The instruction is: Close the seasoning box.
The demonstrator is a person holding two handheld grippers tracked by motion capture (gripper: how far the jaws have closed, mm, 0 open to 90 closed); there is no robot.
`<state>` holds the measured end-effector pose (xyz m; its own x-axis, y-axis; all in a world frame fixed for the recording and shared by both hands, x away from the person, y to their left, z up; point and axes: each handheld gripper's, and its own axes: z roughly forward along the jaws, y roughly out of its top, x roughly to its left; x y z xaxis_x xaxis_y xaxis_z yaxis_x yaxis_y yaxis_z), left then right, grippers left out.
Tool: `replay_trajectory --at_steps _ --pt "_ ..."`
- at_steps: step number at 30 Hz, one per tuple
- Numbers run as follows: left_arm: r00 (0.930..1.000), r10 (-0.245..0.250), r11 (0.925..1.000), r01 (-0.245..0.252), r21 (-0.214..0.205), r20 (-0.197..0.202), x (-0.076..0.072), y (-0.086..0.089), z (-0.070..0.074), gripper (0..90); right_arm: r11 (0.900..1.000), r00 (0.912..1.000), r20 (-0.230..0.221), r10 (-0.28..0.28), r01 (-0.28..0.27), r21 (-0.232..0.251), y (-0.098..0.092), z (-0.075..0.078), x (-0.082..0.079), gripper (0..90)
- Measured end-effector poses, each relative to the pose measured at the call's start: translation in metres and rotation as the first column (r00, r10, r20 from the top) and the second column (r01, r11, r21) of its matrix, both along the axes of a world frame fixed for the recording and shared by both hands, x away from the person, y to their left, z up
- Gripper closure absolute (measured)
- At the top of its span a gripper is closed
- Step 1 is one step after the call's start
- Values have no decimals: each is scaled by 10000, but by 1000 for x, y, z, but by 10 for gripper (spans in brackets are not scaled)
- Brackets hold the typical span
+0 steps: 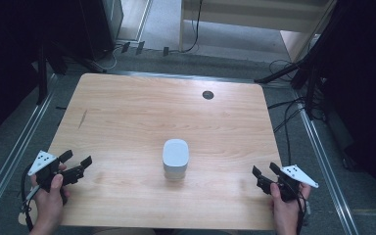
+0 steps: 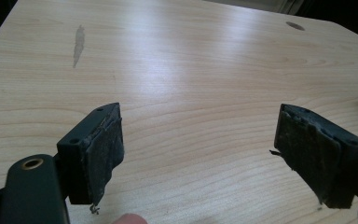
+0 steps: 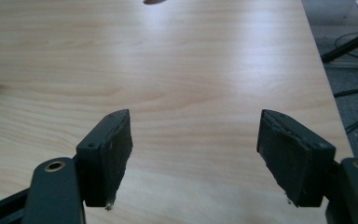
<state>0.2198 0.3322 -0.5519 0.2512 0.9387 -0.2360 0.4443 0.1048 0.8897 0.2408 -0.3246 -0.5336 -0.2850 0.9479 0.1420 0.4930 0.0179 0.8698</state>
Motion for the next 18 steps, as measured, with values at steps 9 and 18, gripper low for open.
replay_trajectory --at_steps 9,18 --pt "10000 43 10000 -43 27 38 0 -1 0 156 9991 9992 -196 -354 358 212 -26 -13 -24 290" --pt "9995 302 9993 -303 -202 -25 0 2 0 156 9994 9993 137 -350 350 -2 -28 -13 -32 309"
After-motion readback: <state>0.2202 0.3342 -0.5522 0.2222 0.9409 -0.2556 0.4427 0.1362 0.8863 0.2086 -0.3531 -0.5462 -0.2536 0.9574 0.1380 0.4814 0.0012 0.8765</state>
